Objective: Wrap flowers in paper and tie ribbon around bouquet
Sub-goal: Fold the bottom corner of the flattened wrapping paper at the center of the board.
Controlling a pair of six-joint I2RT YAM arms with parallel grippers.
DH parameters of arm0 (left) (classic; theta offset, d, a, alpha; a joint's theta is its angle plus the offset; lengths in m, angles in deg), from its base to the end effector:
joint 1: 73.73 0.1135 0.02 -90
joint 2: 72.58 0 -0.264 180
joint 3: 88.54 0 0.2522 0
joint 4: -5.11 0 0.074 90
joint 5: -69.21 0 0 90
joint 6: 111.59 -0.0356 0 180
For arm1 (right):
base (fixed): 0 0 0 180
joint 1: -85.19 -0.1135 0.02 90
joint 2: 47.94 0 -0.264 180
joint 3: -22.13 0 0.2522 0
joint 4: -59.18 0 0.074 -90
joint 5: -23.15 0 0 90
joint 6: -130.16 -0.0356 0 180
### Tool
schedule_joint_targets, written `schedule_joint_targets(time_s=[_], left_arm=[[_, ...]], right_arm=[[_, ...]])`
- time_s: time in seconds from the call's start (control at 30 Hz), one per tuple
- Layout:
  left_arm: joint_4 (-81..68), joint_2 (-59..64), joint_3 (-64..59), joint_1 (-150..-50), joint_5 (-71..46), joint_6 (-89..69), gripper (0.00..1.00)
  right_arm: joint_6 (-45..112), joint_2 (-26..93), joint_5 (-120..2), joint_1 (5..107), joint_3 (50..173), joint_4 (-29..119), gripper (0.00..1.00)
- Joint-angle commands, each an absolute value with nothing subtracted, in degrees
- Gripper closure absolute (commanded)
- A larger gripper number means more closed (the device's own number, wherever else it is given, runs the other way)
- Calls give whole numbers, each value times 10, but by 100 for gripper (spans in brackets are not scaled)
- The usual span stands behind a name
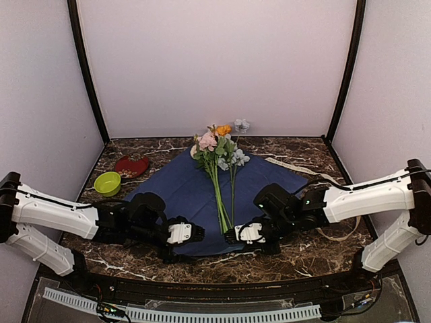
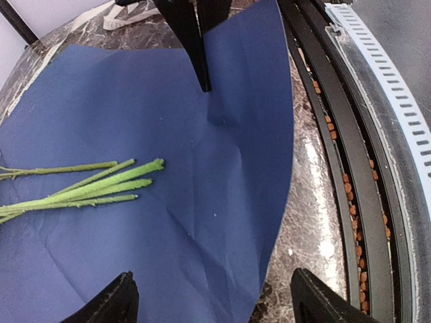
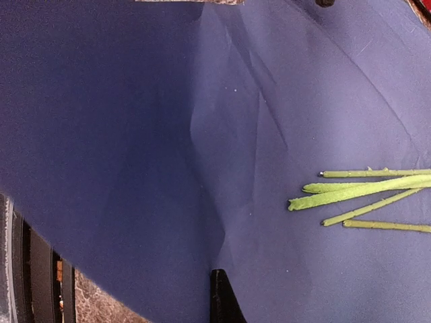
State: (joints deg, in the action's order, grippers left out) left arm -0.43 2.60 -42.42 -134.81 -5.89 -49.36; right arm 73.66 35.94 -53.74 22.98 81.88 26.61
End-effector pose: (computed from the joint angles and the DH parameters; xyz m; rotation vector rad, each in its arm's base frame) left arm 0.1188 -0.2339 0.1847 1.6568 1.4734 -0.6100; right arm 0.1242 0.2530 0.1821 -1.9826 1.6740 0.4810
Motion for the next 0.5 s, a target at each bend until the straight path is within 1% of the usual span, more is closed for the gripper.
schedule_joint_targets(time_s=[0.0, 0.13, 0.27, 0.4, 0.47], left_arm=[[-14, 42, -434, -1363, -50, -487, 20], [4, 59, -421, -1365, -49, -469, 22], [75, 59, -444, -1365, -38, -441, 21], [92, 78, -434, -1360, -103, -395, 22], [125, 69, -451, -1341, -77, -371, 22]], right_arm=[[728, 343, -527, 222, 839, 230, 100], [740, 352, -511, 235, 862, 206, 100], [711, 393, -510, 289, 908, 196, 100], [703, 429, -499, 325, 943, 191, 100], [705, 460, -497, 338, 961, 187, 100]])
